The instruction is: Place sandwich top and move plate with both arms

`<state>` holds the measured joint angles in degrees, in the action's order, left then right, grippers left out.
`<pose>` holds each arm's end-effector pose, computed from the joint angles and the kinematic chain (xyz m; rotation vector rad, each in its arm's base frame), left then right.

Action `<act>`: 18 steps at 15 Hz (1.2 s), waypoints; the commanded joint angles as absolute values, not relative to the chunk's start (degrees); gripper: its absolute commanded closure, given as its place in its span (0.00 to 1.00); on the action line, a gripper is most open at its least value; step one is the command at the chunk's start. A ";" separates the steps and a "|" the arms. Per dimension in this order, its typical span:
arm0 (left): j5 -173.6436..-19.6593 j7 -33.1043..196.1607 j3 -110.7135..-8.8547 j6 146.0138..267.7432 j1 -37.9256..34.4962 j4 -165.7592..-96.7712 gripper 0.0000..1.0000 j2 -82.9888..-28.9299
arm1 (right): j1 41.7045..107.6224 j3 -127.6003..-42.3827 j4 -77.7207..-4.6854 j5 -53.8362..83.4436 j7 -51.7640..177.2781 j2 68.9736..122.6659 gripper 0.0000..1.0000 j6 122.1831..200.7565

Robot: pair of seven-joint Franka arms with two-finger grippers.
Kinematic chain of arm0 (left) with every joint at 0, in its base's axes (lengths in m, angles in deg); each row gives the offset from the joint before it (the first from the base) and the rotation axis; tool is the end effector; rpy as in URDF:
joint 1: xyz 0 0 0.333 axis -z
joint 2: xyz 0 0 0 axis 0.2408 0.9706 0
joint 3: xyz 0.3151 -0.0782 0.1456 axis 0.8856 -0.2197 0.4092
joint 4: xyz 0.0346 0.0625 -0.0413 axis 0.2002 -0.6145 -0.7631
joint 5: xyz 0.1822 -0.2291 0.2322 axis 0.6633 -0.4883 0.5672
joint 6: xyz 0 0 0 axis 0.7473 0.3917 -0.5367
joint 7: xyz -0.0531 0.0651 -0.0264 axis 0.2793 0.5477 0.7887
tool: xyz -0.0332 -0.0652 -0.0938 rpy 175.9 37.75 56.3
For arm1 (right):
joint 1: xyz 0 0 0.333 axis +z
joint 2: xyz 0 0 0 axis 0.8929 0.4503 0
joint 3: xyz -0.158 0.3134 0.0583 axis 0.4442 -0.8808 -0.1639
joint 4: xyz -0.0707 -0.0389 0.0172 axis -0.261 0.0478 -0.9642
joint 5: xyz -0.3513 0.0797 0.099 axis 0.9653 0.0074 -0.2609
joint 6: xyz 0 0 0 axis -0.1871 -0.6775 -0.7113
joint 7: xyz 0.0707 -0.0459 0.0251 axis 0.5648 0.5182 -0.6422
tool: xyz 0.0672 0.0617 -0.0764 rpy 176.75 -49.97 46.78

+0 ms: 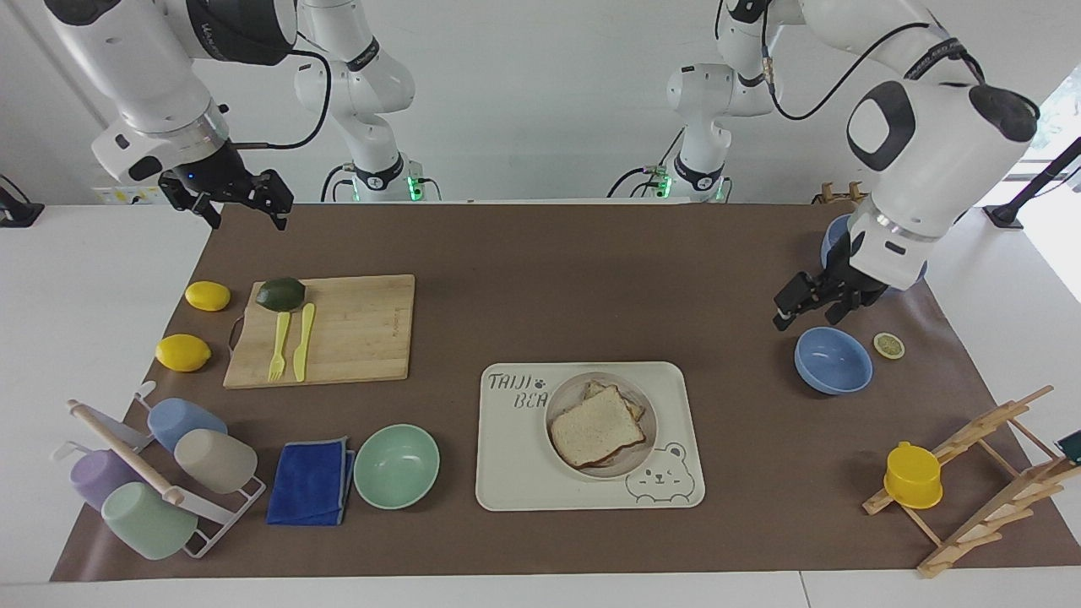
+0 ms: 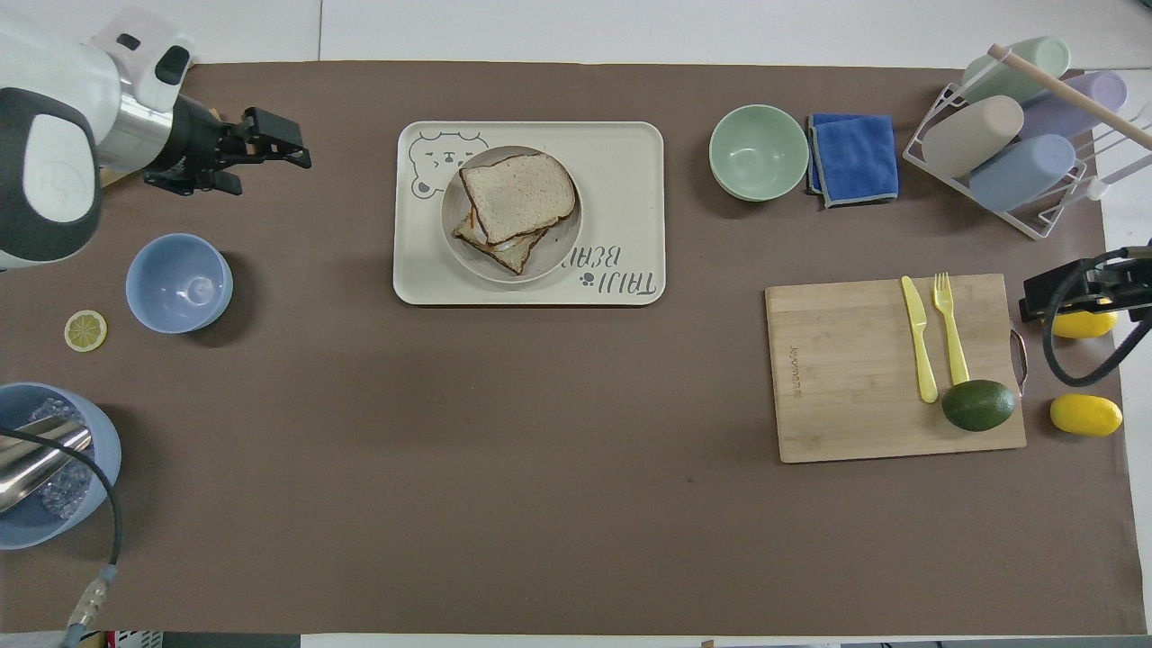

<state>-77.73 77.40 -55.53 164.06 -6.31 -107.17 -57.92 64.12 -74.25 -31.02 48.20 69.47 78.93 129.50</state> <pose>0.5869 -0.0791 0.6228 3.0259 0.1420 0.0390 0.5122 -0.0305 0.6348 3.0931 -0.0364 -0.1752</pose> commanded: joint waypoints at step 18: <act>-74.06 72.59 -59.57 154.89 -9.27 -115.84 0.00 -68.31 | 63.33 -74.63 -31.67 46.71 68.82 78.02 0.00 128.86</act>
<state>-75.27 73.49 -57.71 156.08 -7.74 -117.29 -69.57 64.12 -74.25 -31.02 48.20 69.47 78.93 129.50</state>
